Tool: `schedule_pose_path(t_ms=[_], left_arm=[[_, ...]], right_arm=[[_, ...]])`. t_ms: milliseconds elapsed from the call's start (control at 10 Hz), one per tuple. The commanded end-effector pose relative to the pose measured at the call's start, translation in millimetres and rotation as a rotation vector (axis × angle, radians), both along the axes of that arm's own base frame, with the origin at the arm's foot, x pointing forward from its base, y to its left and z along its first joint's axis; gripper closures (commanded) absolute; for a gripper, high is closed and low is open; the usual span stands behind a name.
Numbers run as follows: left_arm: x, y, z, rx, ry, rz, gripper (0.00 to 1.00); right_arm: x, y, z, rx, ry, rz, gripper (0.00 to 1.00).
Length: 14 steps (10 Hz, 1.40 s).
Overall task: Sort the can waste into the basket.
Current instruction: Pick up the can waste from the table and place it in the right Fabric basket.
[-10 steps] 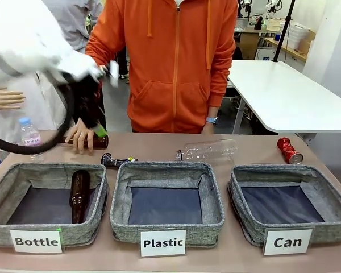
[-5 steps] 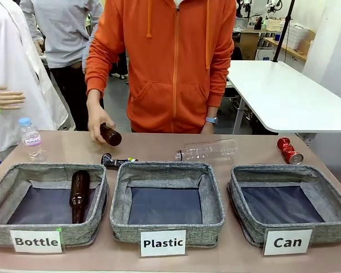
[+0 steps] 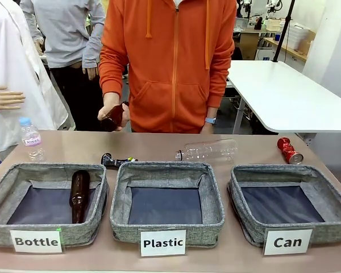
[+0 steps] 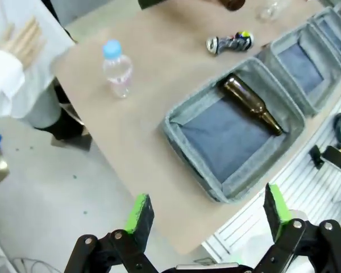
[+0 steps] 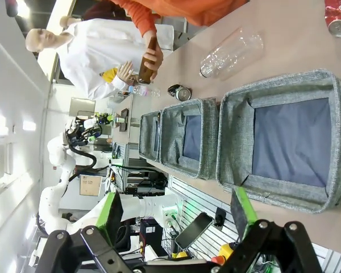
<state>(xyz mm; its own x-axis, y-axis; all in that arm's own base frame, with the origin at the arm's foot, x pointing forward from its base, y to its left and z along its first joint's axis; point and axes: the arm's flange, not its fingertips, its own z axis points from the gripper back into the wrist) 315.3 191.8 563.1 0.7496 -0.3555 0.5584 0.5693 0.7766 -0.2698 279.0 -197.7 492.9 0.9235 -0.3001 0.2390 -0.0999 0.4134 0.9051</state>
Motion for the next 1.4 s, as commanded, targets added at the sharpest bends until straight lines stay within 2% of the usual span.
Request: schedule_pose_path(t_ms=[0, 200, 300, 400, 700, 900, 1100, 1200, 1300], left_arm=[[-24.3, 7.0, -8.7, -0.065, -0.029, 0.018, 0.00], [-30.0, 9.5, -14.5, -0.091, -0.040, 0.048, 0.00], [-24.1, -3.5, -11.3, -0.079, -0.050, 0.058, 0.00], [-12.6, -15.7, -6.2, -0.028, -0.022, 0.070, 0.00], [16.7, -23.9, 1.2, 0.006, 0.020, -0.003, 0.00], [-3.6, 17.7, -5.6, -0.112, 0.017, -0.024, 0.00], [-42.1, 54.9, -13.6, -0.143, 0.069, 0.184, 0.00], [-60.1, 69.1, -17.0, -0.179, 0.073, 0.230, 0.00], [-64.6, 77.0, -23.9, -0.204, 0.081, 0.259, 0.00]], right_arm=[[-0.3, -0.7, 0.6, 0.006, -0.031, 0.009, 0.00], [-0.3, -0.7, 0.6, 0.006, -0.031, 0.009, 0.00], [-0.3, -0.7, 0.6, 0.006, -0.031, 0.009, 0.00], [-0.3, -0.7, 0.6, 0.006, -0.031, 0.009, 0.00], [-0.3, -0.7, 0.6, 0.006, -0.031, 0.009, 0.00], [-0.3, -0.7, 0.6, 0.006, -0.031, 0.009, 0.00], [-0.3, -0.7, 0.6, 0.006, -0.031, 0.009, 0.00], [-0.3, -0.7, 0.6, 0.006, -0.031, 0.009, 0.00], [-0.3, -0.7, 0.6, 0.006, -0.031, 0.009, 0.00]])
